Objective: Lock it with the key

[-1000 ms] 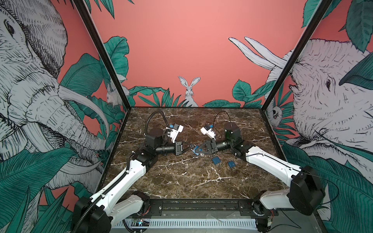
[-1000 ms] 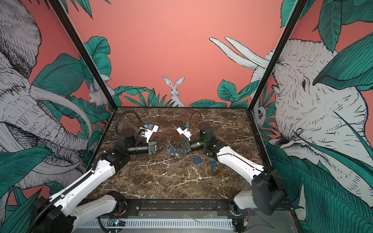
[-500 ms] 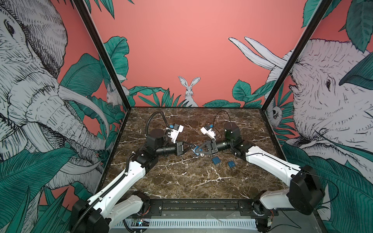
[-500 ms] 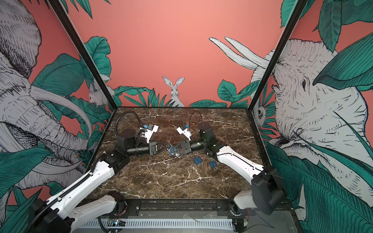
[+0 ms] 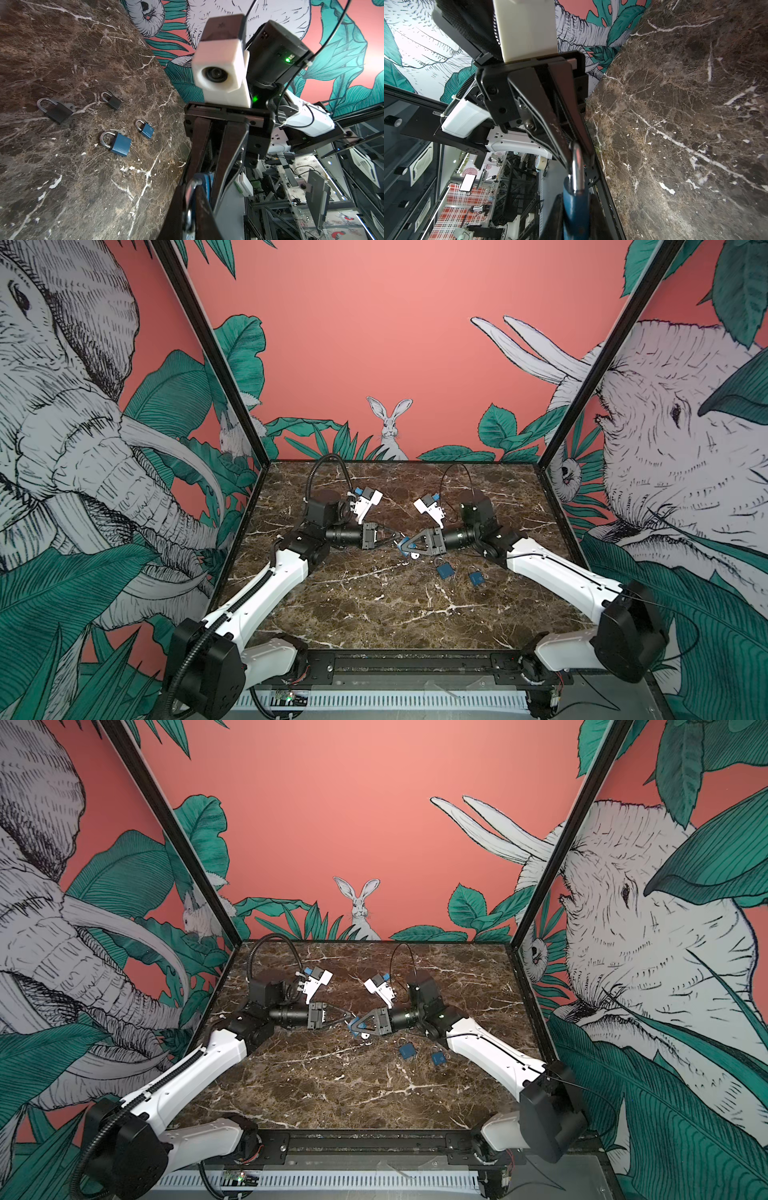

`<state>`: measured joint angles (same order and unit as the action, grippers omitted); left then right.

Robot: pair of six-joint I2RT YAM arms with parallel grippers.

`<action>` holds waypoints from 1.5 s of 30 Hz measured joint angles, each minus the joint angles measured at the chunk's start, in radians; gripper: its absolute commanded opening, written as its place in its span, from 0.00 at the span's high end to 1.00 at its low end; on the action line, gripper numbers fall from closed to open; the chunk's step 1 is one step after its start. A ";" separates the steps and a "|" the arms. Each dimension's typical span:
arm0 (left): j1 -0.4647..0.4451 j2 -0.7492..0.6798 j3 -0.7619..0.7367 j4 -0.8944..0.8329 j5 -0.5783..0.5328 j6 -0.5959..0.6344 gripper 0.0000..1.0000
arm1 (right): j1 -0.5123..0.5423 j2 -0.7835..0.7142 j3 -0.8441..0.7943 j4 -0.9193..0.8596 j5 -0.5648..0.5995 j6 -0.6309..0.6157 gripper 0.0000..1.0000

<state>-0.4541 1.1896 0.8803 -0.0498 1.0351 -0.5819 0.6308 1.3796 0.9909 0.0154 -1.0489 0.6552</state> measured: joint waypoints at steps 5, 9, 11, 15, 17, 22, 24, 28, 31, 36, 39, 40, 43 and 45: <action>0.015 0.008 0.000 0.008 0.042 -0.001 0.89 | 0.006 0.000 0.017 -0.037 0.013 -0.039 1.00; 0.019 0.008 0.000 0.011 0.055 -0.002 0.87 | 0.008 0.000 0.021 -0.039 0.014 -0.050 1.00; 0.023 0.009 0.000 0.011 0.058 -0.005 0.87 | 0.009 0.000 0.021 -0.038 0.018 -0.055 1.00; 0.028 0.013 0.000 0.013 0.066 -0.014 0.87 | 0.011 0.000 0.021 -0.036 0.025 -0.059 1.00; 0.030 0.016 0.000 0.017 0.073 -0.020 0.88 | 0.011 0.000 0.022 -0.037 0.028 -0.062 1.00; 0.034 0.028 0.000 0.014 0.076 -0.035 0.83 | 0.013 0.000 0.027 -0.037 0.053 -0.077 1.00; 0.034 0.035 0.000 0.011 0.076 -0.045 0.83 | 0.018 0.000 0.028 -0.037 0.070 -0.084 1.00; 0.035 0.041 0.000 0.010 0.076 -0.056 0.87 | 0.018 0.000 0.028 -0.039 0.080 -0.089 1.00; 0.036 0.041 0.000 0.012 0.076 -0.053 0.93 | 0.018 0.000 0.028 -0.038 0.080 -0.085 1.00; 0.036 0.041 0.000 0.016 0.076 -0.055 1.00 | 0.017 0.000 0.028 -0.035 0.080 -0.082 1.00; 0.037 0.041 -0.001 0.021 0.075 -0.061 1.00 | 0.017 0.000 0.028 -0.032 0.080 -0.079 1.00; 0.037 0.041 -0.004 0.029 0.074 -0.066 1.00 | 0.017 0.000 0.028 -0.029 0.081 -0.078 1.00; 0.043 0.041 -0.021 0.065 0.068 -0.098 1.00 | 0.018 0.000 0.027 -0.026 0.089 -0.072 0.65; 0.050 0.039 -0.032 0.087 0.058 -0.126 1.00 | 0.018 0.003 0.021 -0.013 0.099 -0.064 0.59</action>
<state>-0.4046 1.2282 0.8478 0.0376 1.0935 -0.7082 0.6483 1.3823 1.0122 0.0029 -0.9501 0.5907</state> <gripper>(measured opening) 0.106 0.362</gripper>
